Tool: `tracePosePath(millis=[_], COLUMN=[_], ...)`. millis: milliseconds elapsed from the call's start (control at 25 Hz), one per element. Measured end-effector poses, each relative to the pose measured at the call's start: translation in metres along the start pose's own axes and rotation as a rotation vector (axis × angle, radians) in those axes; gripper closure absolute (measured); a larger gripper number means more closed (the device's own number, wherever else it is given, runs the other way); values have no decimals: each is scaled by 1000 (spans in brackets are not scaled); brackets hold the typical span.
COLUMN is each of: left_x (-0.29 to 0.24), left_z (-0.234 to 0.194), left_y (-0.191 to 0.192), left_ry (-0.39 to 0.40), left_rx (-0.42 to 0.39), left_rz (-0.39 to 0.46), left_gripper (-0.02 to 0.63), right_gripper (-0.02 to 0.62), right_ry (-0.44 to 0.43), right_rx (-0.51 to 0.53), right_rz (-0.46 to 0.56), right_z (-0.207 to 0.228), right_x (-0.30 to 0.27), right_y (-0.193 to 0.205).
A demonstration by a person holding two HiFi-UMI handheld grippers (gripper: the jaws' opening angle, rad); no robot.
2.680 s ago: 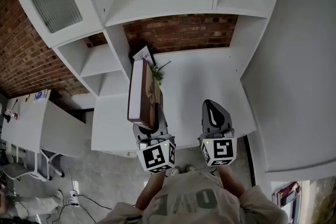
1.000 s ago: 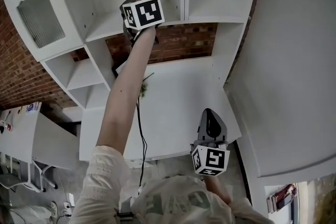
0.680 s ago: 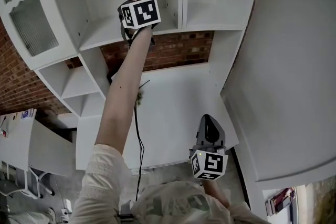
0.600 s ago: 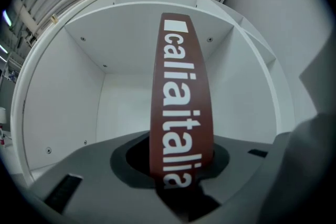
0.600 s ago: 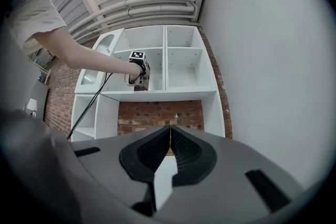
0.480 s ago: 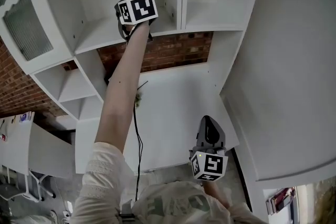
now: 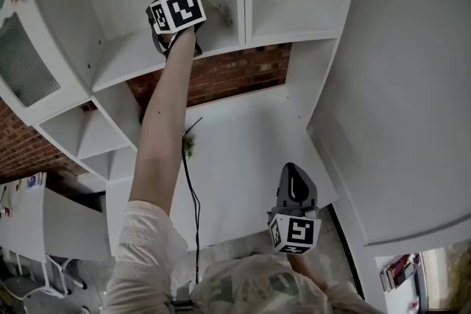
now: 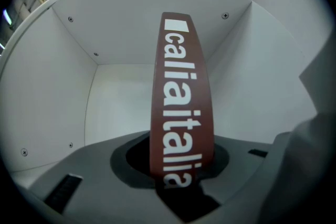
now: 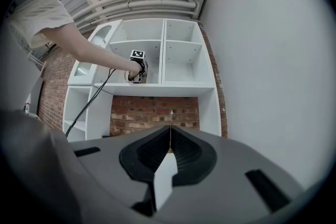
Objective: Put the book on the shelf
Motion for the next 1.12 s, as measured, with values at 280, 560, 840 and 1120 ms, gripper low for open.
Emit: tracePosePath(millis=[280, 560, 840, 1120], left_x=[-10, -19, -24, -24], left_z=[-2, -4, -4, -4], left_y=[3, 4, 5, 9], left_ry=[-12, -18, -21, -31], left_rx=[4, 13, 15, 74], left_rz=[-4, -1, 1, -18], left_gripper=[459, 459, 459, 446], right_gripper=[578, 578, 578, 578], right_ry=[33, 57, 60, 48], right_rx=[-11, -33, -27, -7], right_rz=[-14, -38, -39, -27], right_z=[6, 15, 17, 16], right_x=[1, 3, 3, 2], right_y=[7, 17, 18, 12])
Point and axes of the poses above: the fingertips, and each gripper's own axes: x backward along the fingers, z to its right, y out of its underside, the point moved 1 cm from there along x, backward along the fingers, and after that the axes turned 3 degrees about z, right-handed, at the moved point
